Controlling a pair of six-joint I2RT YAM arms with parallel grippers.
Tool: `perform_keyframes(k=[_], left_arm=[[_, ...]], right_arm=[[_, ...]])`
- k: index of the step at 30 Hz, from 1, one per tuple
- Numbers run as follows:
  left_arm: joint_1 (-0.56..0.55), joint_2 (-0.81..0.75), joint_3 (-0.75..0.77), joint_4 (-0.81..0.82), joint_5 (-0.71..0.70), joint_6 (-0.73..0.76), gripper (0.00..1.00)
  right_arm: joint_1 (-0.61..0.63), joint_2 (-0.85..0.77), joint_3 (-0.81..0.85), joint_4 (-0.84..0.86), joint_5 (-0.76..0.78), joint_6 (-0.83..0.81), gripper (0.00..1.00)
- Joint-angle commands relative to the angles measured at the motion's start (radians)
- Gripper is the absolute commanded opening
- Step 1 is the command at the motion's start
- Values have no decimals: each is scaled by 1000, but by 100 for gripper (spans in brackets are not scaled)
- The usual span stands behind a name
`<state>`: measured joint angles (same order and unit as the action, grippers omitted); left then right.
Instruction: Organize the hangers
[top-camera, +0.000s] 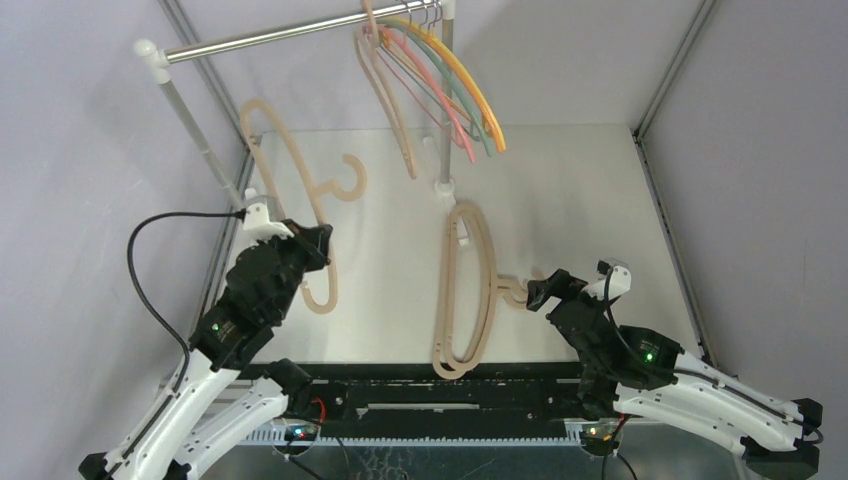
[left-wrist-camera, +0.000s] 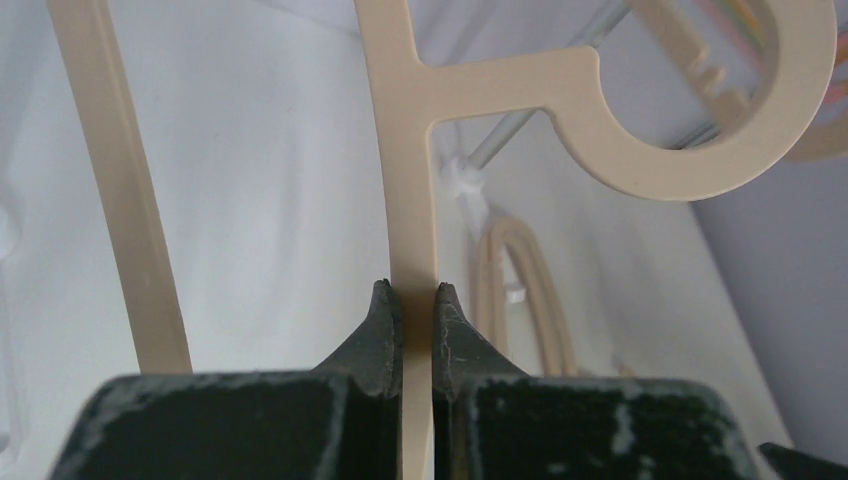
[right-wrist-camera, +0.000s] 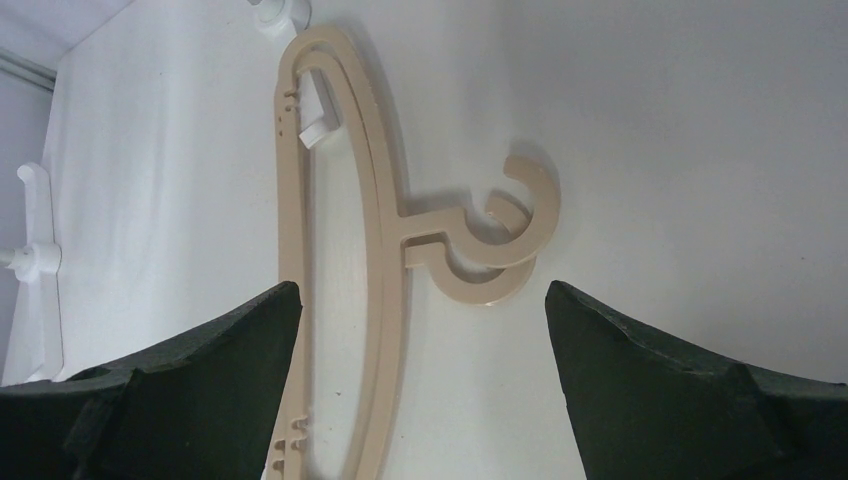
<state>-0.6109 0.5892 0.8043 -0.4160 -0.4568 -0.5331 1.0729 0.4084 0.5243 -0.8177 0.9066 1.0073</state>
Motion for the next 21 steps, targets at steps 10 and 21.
perform_keyframes(k=[10,21], left_arm=[[176,220,294,358,318,-28,0],[247,413,451,491,402,-127,0]], right_arm=[[-1,-17,28,21,19,-35,100],[-2,-31,43,-37,46,-8,100]])
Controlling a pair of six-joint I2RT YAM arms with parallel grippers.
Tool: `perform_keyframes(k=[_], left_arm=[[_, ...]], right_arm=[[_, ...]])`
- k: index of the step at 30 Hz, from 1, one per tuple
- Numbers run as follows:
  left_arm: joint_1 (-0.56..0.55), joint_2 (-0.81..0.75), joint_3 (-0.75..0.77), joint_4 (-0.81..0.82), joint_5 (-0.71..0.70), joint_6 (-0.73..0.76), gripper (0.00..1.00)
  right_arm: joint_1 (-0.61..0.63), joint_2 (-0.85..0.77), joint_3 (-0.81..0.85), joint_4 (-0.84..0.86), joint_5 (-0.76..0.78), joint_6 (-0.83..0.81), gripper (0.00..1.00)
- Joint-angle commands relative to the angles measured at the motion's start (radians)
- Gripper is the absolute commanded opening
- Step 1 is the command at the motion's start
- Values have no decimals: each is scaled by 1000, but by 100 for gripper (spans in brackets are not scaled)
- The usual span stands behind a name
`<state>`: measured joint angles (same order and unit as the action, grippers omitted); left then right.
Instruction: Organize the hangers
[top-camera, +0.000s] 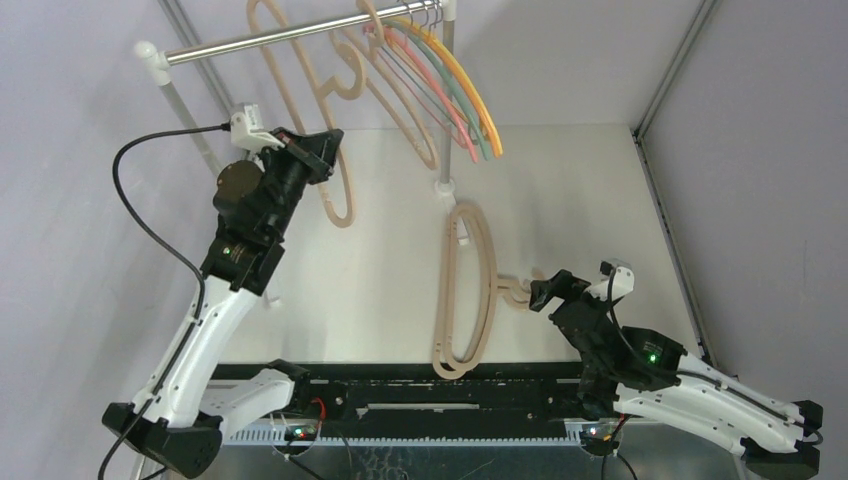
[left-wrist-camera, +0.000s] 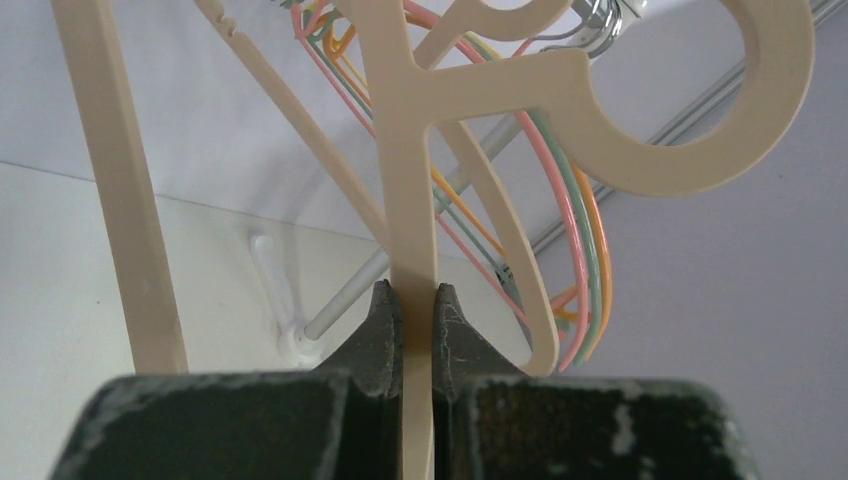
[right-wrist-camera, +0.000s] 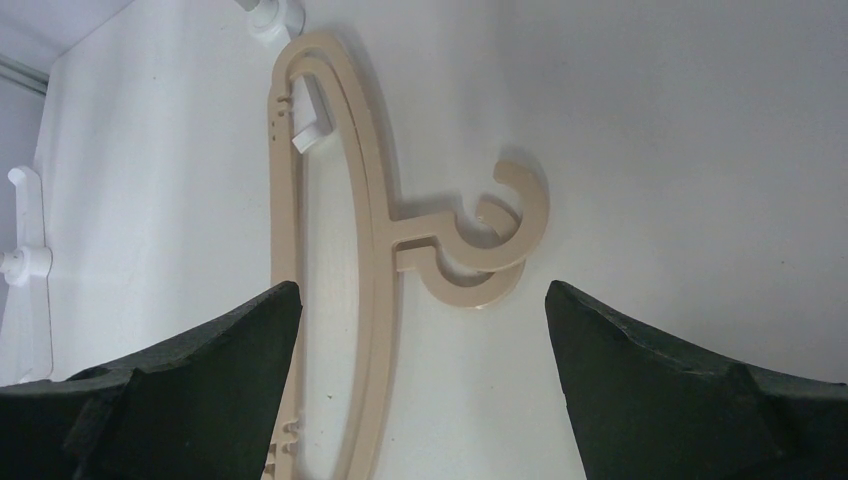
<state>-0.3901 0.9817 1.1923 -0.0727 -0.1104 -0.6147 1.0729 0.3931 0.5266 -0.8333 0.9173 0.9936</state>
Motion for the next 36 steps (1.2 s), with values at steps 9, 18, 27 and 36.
perform_keyframes(k=[9,18,27,36], left_arm=[[63,122,41,304,73,-144,0],[86,255,81,398,48,-221,0],[107,349,127,459,21,-285,0],[134,407,183,442,-4,-331,0]], right_arm=[[-3,-30,41,-68,55,26,100],[-6,-30,41,-102,69,41,100],[-10,-15,41,-103,74,49,100],[-14,21,41,-84,66,48,100]])
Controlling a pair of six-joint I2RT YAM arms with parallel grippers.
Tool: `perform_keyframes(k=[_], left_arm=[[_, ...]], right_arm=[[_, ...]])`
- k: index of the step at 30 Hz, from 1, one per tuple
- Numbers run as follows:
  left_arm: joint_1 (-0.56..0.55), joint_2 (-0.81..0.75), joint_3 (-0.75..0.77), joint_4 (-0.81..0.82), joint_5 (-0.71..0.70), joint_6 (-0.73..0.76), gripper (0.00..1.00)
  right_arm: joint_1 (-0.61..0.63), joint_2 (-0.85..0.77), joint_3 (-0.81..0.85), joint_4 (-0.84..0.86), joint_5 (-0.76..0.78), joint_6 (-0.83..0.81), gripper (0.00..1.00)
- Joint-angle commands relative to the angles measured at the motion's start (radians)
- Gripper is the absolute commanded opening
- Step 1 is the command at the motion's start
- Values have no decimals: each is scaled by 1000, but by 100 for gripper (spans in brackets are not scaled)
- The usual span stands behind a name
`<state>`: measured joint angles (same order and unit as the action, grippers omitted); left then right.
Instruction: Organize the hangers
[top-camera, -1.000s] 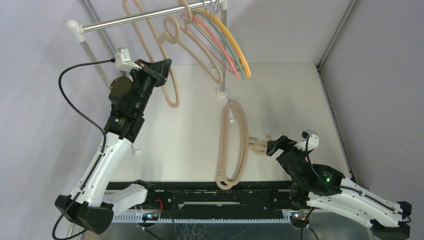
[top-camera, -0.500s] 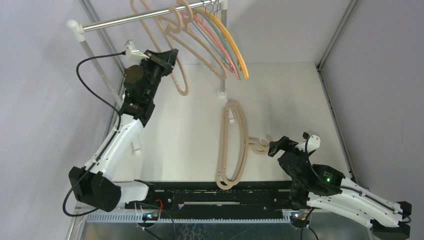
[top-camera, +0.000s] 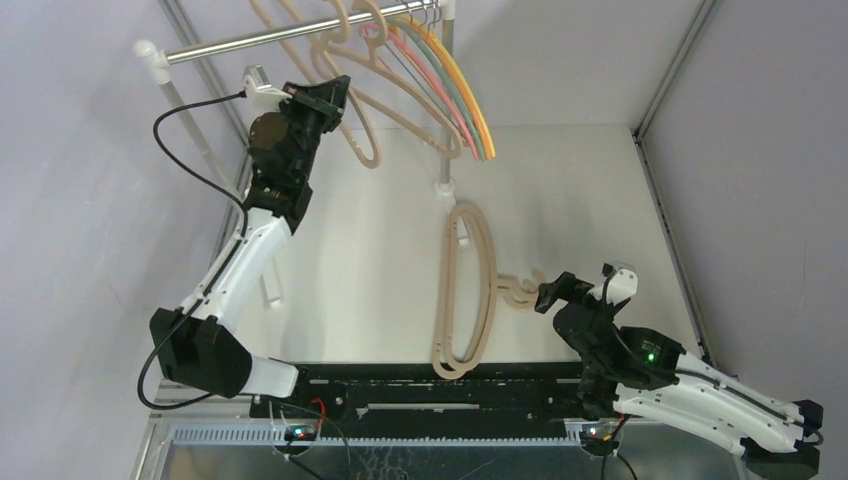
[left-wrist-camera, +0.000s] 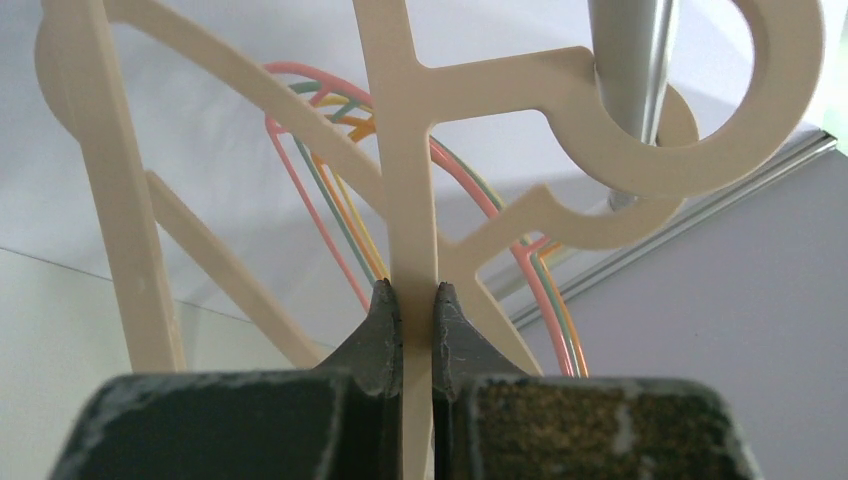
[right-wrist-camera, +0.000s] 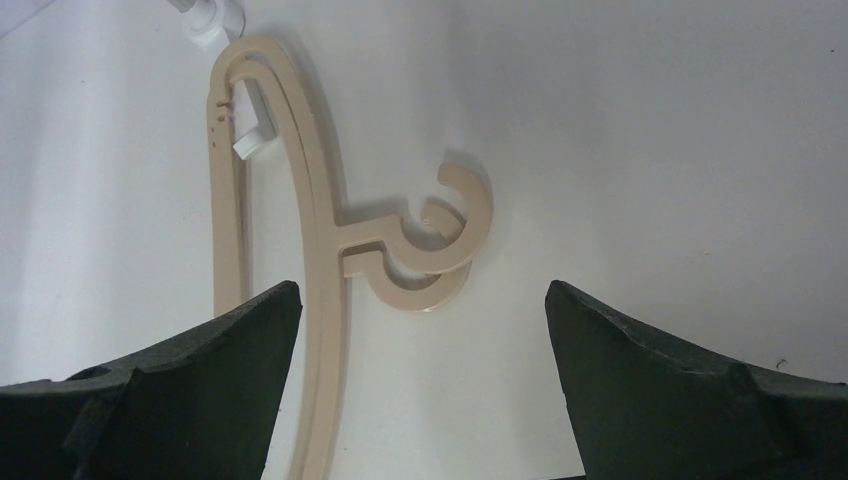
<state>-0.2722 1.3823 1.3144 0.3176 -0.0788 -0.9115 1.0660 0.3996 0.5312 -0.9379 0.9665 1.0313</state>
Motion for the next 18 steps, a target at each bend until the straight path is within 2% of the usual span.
perform_keyframes(k=[1,7,18], left_arm=[[16,10,59,44,-51,-40,1],[19,78,100,-6,-38,-53,7],[8,184,173,-43,144,-15,21]], right_arm=[[-8,16,36,21,17,12,100],[-11,21,36,17,18,20,100],[-15,50,28,21,23,44,100]])
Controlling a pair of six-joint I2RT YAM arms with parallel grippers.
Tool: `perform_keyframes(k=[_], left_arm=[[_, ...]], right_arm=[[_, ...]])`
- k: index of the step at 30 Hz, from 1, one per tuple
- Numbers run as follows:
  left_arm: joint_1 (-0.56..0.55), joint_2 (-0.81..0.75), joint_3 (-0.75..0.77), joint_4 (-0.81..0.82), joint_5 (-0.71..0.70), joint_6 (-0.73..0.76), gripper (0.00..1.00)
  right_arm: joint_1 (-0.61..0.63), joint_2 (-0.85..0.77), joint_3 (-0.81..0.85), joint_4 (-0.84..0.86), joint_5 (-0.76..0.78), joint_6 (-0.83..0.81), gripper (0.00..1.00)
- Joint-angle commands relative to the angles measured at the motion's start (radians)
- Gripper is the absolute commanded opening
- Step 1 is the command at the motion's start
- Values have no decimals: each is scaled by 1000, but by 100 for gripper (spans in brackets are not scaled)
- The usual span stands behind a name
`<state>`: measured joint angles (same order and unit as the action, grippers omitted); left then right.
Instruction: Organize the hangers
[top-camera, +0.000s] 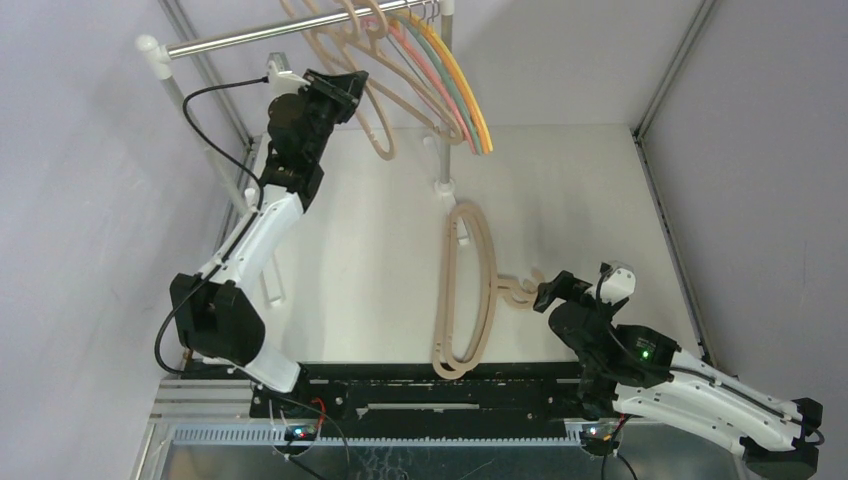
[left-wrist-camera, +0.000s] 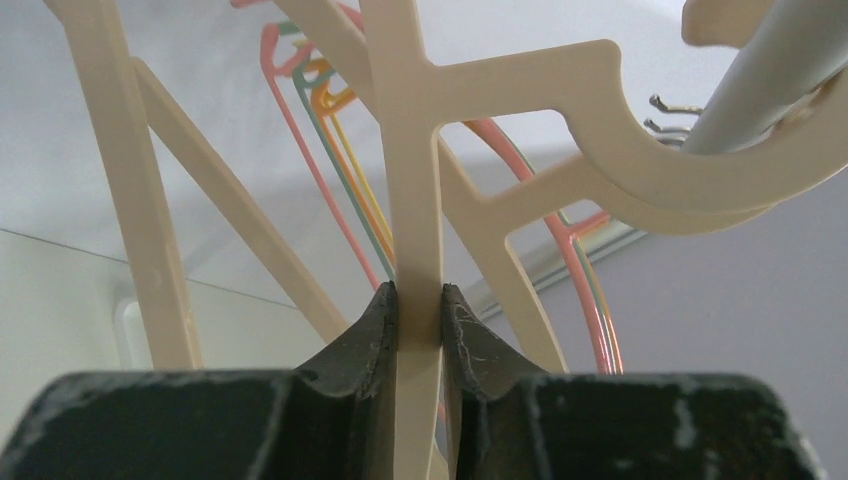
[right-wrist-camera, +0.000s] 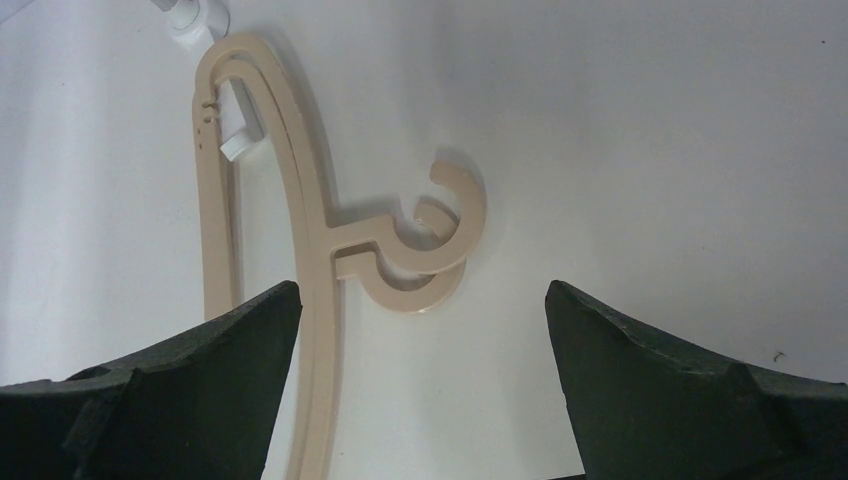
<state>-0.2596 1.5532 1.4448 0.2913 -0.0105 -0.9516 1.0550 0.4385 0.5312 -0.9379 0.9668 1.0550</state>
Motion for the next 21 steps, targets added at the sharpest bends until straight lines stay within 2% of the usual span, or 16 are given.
perform_keyframes(k=[1,10,13,15,21], left_arm=[[-8,14,45,-22,89,37,22],[-21,4,4,-45,146,87,37],[-21,-2,-7,-55,161,105,52],[-24,-23,-41,-42,169,130,57],[-30,-170,-187,-34,114,239,80]], right_arm=[[-5,12,27,23,23,20,100],[-6,4,18,25,17,19,100],[-5,-2,13,24,17,18,100],[-5,-8,9,22,17,21,100],[-6,-20,0,20,13,20,100]])
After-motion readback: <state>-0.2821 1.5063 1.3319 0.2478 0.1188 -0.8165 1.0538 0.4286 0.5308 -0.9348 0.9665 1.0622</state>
